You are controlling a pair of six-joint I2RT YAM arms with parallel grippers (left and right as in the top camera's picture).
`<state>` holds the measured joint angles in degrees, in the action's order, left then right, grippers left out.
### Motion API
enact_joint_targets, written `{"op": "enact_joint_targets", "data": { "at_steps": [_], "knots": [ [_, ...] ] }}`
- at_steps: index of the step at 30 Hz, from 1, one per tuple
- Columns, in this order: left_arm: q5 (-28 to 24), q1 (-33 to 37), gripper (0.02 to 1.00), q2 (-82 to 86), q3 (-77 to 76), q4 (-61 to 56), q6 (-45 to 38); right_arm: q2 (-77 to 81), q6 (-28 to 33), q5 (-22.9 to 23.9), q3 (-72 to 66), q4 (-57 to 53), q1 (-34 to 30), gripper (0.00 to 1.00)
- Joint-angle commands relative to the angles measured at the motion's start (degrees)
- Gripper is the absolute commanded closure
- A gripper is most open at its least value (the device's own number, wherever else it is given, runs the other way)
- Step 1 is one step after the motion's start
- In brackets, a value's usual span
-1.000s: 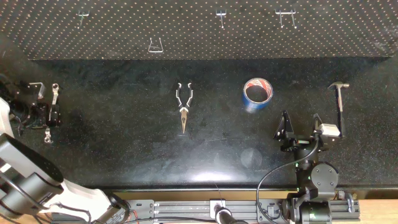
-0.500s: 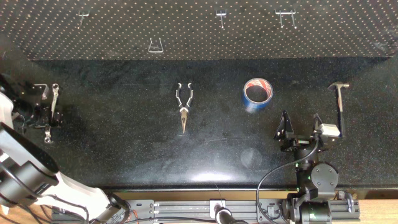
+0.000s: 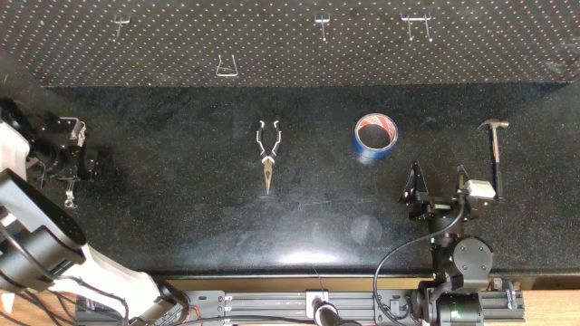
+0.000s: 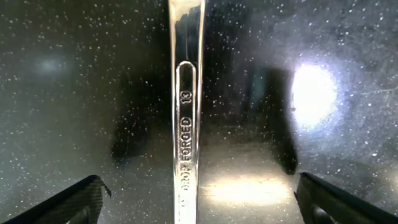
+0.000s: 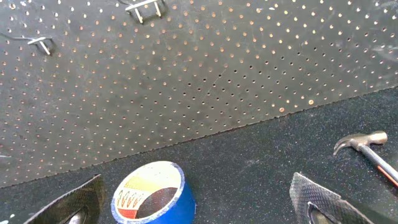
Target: Place Tools Onto Pegboard
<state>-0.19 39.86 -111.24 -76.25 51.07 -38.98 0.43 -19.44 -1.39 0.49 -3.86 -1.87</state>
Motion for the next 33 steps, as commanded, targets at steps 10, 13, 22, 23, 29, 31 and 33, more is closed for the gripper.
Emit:
{"op": "enact_joint_targets", "data": {
  "at_steps": [10,13,22,23,29,31,33],
  "knots": [
    [0.81,0.17,0.163,-2.49,0.28,-0.98,2.08,-0.37,-0.87,0.52,-0.26,-0.11,-0.35,0.027],
    [1.05,0.2,0.698,-2.49,0.31,-1.03,2.08,-0.37,-0.87,0.52,-0.28,-0.11,-0.35,0.027],
    [1.01,0.17,0.989,-2.49,0.31,-1.22,2.12,-0.37,-0.87,0.52,-0.26,-0.11,-0.35,0.027],
    [1.01,0.17,0.991,-2.49,0.31,-1.22,2.12,-0.37,-0.87,0.52,-0.26,-0.11,-0.37,0.025],
    [0.59,0.17,0.989,0.17,0.31,-1.16,5.77,-0.37,-0.87,0.52,-0.26,-0.11,-0.35,0.025],
    [0.59,0.2,0.989,4.9,0.31,-0.96,6.38,-0.37,-0.87,0.52,-0.26,-0.11,-0.35,0.025],
    [0.52,0.2,0.989,10.62,0.31,-0.94,9.11,-0.37,-0.87,0.52,-0.26,-0.11,-0.35,0.025]
  ]
}}
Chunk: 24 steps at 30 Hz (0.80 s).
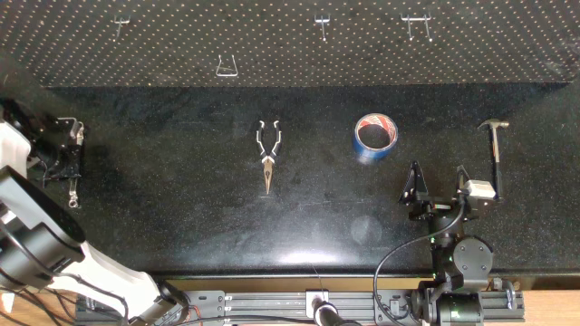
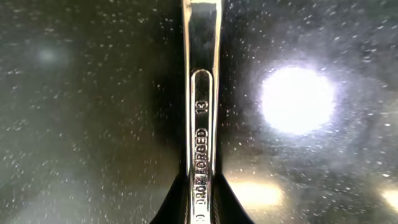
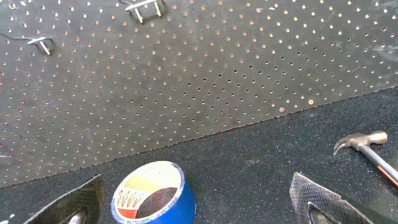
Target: Place Tools Onto Pegboard
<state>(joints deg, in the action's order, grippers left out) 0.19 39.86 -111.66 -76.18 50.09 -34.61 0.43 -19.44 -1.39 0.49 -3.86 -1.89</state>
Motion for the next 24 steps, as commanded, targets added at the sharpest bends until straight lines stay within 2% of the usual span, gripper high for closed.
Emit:
{"op": "enact_joint_targets", "data": {
  "at_steps": [1,3,8,15,20,24],
  "knots": [
    [-0.31,0.17,0.989,13.94,0.24,0.22,5.84,-0.37,-0.87,0.52,-0.26,-0.11,-0.33,0.025],
    [-2.84,0.17,0.989,20.85,0.61,0.66,5.92,-0.37,-0.87,0.52,-0.28,-0.11,-0.33,0.027],
    [-5.09,-0.37,0.989,36.15,8.15,-0.94,6.73,-0.37,-0.87,0.52,-0.26,-0.11,-0.33,0.025],
    [-5.79,-8.72,0.991,59.14,26.29,-10.73,16.31,-0.37,-0.87,0.52,-0.28,-0.13,-0.33,0.025],
    [-5.88,-16.41,0.989,60.59,28.02,-11.23,23.19,-0.37,-0.87,0.52,-0.28,-0.11,-0.33,0.027],
    [-4.96,-21.92,0.989,57.88,28.02,-16.24,25.83,-0.37,-0.87,0.52,-0.26,-0.11,-0.33,0.027]
  ]
}}
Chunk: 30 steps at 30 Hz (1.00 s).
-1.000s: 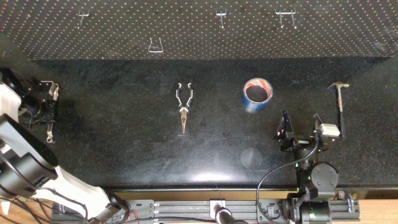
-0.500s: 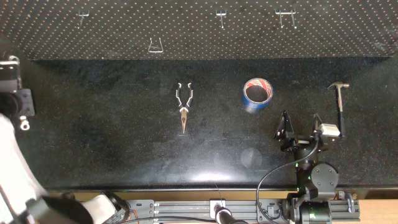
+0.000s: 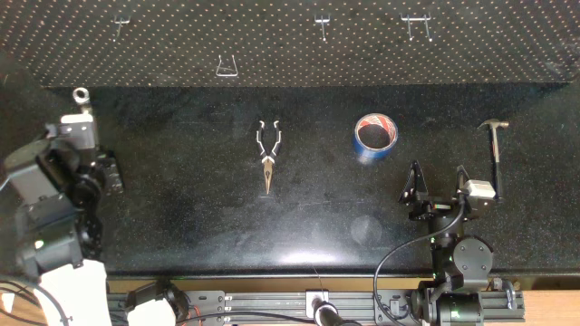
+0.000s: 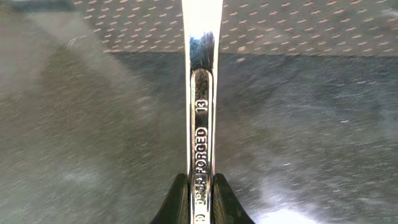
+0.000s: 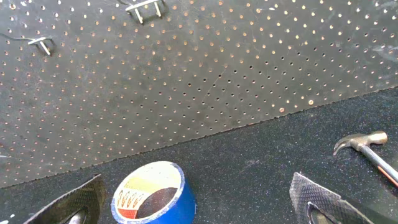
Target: Place Tools Onto Pegboard
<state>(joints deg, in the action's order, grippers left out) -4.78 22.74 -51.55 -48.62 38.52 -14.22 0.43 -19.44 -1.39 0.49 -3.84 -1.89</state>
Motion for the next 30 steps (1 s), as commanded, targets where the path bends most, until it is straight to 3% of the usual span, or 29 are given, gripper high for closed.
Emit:
{"op": "enact_joint_targets", "data": {
  "at_steps": [1,9,30],
  "knots": [
    [0.02,-6.82,0.989,-3.28,0.46,-6.51,5.42,-0.37,-0.87,0.52,-0.28,-0.13,-0.33,0.025],
    [0.44,-10.86,0.989,-10.45,0.46,-19.12,8.02,-0.37,-0.87,0.52,-0.26,-0.13,-0.33,0.025],
    [2.6,-10.78,0.989,-17.22,0.44,-25.53,9.55,-0.37,-0.87,0.52,-0.28,-0.13,-0.33,0.025]
  ]
}}
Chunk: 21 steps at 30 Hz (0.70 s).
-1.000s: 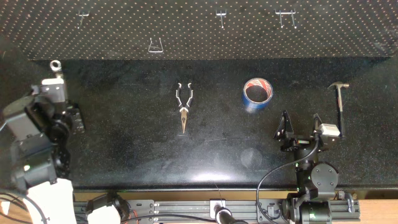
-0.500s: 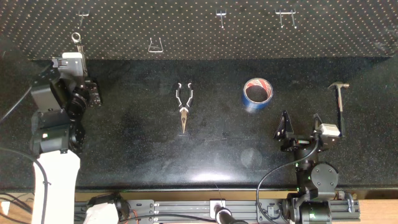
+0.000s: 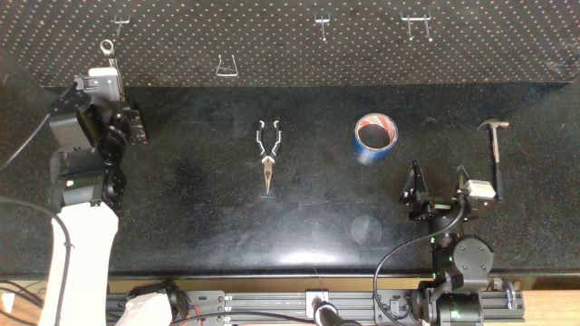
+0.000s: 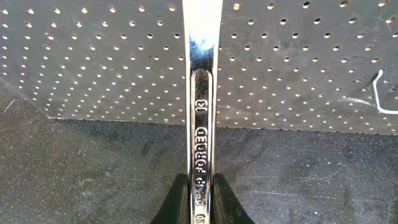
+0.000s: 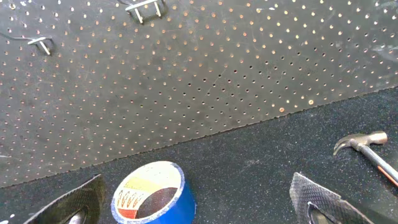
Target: Place Tools Onto Pegboard
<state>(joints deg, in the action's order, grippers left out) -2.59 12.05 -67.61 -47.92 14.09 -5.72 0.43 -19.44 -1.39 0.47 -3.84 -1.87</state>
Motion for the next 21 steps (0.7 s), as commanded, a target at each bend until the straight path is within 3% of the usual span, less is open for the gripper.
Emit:
{"op": "enact_joint_targets", "data": {
  "at_steps": [1,21],
  "knots": [
    [0.42,-0.09,0.991,-1.4,-0.26,-1.09,1.05,-0.37,-0.87,0.52,-0.26,-0.13,-0.35,0.027],
    [2.45,-3.06,0.989,-5.18,-0.74,-6.01,1.03,-0.37,-0.87,0.52,-0.26,-0.15,-0.37,0.025]
  ]
}}
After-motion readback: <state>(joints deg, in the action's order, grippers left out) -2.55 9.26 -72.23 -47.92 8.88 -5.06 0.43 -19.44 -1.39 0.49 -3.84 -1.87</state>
